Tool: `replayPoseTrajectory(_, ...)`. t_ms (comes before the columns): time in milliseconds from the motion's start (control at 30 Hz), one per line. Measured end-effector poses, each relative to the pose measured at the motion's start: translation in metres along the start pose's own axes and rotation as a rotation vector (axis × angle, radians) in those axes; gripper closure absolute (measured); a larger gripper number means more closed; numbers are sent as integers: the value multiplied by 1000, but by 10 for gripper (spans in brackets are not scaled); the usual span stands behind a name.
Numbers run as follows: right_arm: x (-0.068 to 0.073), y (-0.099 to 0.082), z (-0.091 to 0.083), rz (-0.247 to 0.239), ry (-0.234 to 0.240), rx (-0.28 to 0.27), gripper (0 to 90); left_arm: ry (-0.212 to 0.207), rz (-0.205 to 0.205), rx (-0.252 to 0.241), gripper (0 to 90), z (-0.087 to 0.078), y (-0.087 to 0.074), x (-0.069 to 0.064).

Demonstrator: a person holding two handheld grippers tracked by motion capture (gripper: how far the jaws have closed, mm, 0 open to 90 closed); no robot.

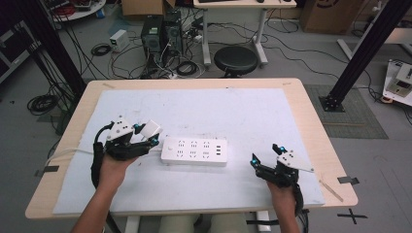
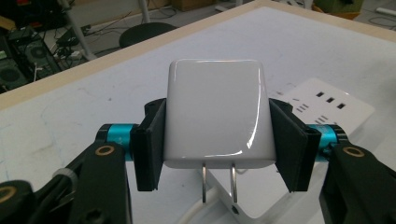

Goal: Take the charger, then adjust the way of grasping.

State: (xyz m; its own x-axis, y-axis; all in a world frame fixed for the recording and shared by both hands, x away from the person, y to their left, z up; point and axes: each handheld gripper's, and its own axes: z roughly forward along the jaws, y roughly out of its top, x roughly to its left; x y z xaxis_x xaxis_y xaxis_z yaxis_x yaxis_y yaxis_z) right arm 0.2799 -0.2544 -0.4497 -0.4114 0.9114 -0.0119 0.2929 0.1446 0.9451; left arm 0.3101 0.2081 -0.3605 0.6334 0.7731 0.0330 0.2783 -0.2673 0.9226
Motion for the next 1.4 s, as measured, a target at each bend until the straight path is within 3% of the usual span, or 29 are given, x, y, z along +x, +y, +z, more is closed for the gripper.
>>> replayPoseTrajectory(433,0,-1,-1,-6,15,-11,169,-104,78,-15,425,-16,2,-20)
replayPoseTrajectory(633,-2,0,-2,-23,84,-12,169,-154,122,1,425,-14,0,-30)
replayPoseTrajectory(667,-4,0,-2,-20,128,-10,169,-160,136,9,425,-14,0,-31)
replayPoseTrajectory(733,-5,0,-2,-16,159,-3,169,-178,153,16,425,-14,1,-34)
replayPoseTrajectory(1067,-1,1,-5,-47,188,13,169,-246,202,29,425,-12,-6,-48)
replayPoseTrajectory(1300,12,5,-10,-68,223,37,169,-292,240,54,425,-9,-13,-61)
replayPoseTrajectory(1400,19,5,-13,-60,261,50,169,-306,255,75,425,-6,-18,-65)
